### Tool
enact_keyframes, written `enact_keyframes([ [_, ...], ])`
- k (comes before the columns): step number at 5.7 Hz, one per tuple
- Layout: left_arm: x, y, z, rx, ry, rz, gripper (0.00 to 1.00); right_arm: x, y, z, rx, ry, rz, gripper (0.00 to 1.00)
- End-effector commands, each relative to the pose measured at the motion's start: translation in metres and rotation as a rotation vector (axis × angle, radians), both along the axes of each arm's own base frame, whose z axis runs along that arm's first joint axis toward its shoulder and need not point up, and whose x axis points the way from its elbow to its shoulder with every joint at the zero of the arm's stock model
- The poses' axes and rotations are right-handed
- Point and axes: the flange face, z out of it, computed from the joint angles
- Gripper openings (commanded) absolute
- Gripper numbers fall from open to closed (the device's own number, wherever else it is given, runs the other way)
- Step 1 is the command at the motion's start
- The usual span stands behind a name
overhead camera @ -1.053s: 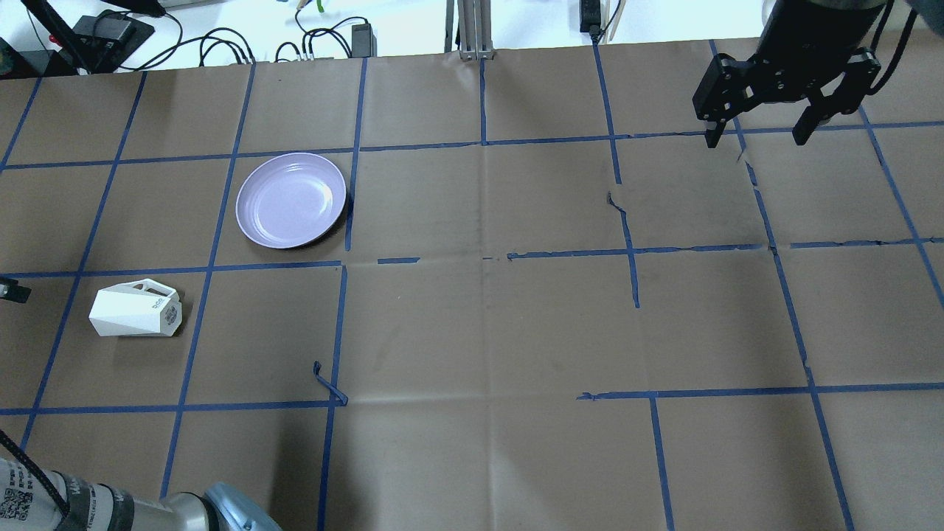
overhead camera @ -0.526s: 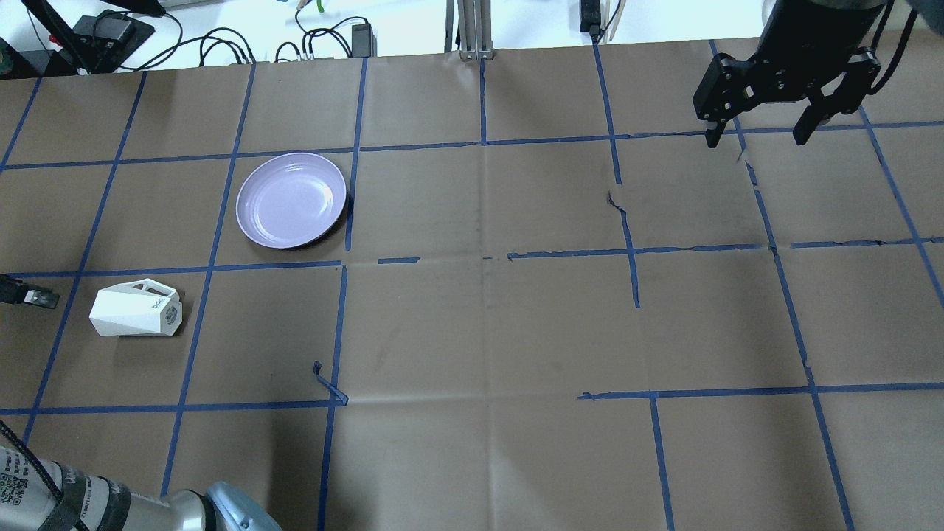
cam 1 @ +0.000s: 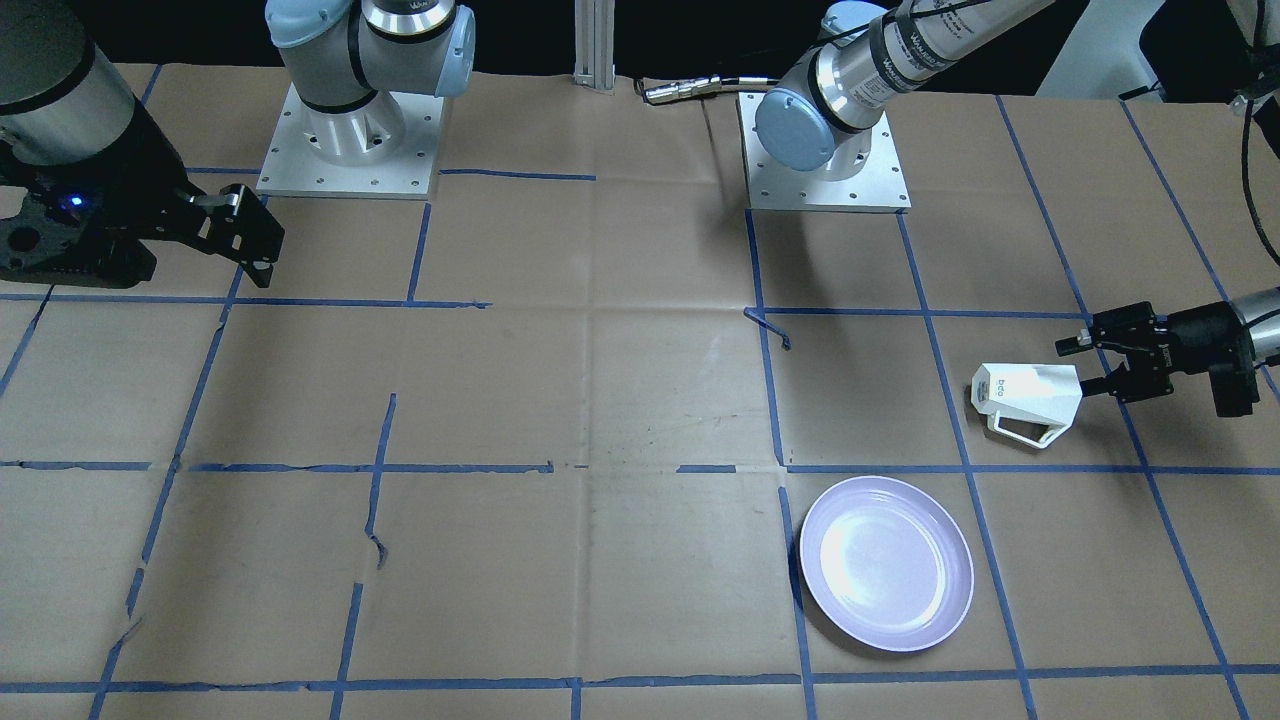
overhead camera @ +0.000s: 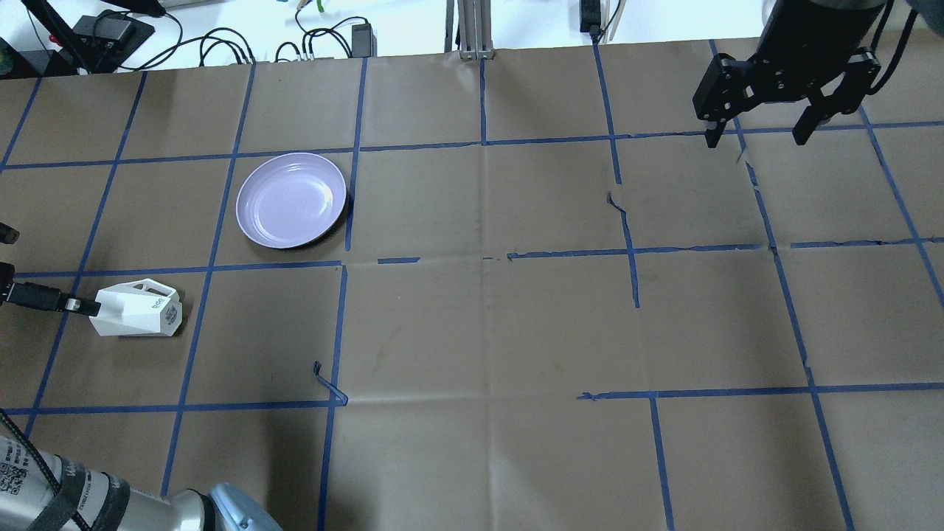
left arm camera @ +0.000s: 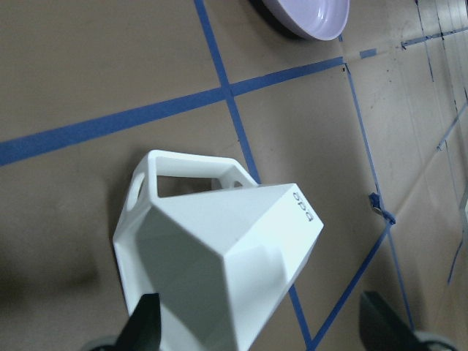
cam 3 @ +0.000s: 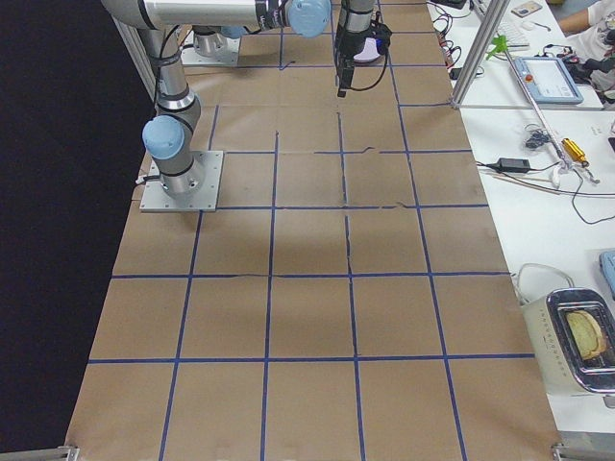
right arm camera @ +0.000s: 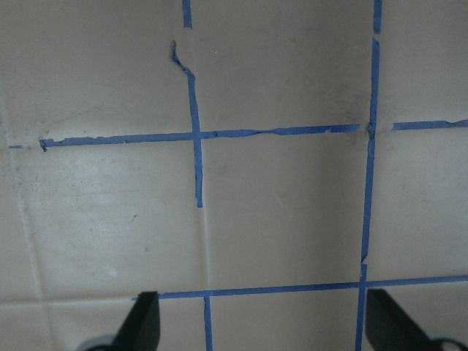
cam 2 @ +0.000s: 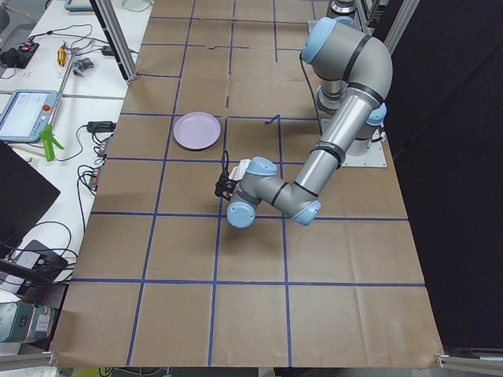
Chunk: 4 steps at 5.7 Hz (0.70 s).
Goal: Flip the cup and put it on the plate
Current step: 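Lift the white mug with the left gripper and rotate it upright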
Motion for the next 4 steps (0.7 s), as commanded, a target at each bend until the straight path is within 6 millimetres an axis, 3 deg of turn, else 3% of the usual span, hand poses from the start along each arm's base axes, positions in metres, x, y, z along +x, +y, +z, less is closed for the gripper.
enact_keyframes([
  [1,-0.017,-0.006,0.007,-0.006,0.032,-0.013,0.51,0.0,0.0,0.0,0.0,0.0,0.0,1.0],
  [2,-0.018,-0.006,0.013,-0.005,0.025,-0.007,0.15,0.0,0.0,0.0,0.0,0.0,0.0,1.0],
  [3,-0.02,-0.005,0.023,-0.007,0.023,-0.003,0.0,0.0,0.0,0.0,0.0,0.0,0.0,1.0],
  [4,-0.023,-0.009,0.035,-0.033,0.037,0.041,0.0,0.0,0.0,0.0,0.0,0.0,0.0,1.0],
])
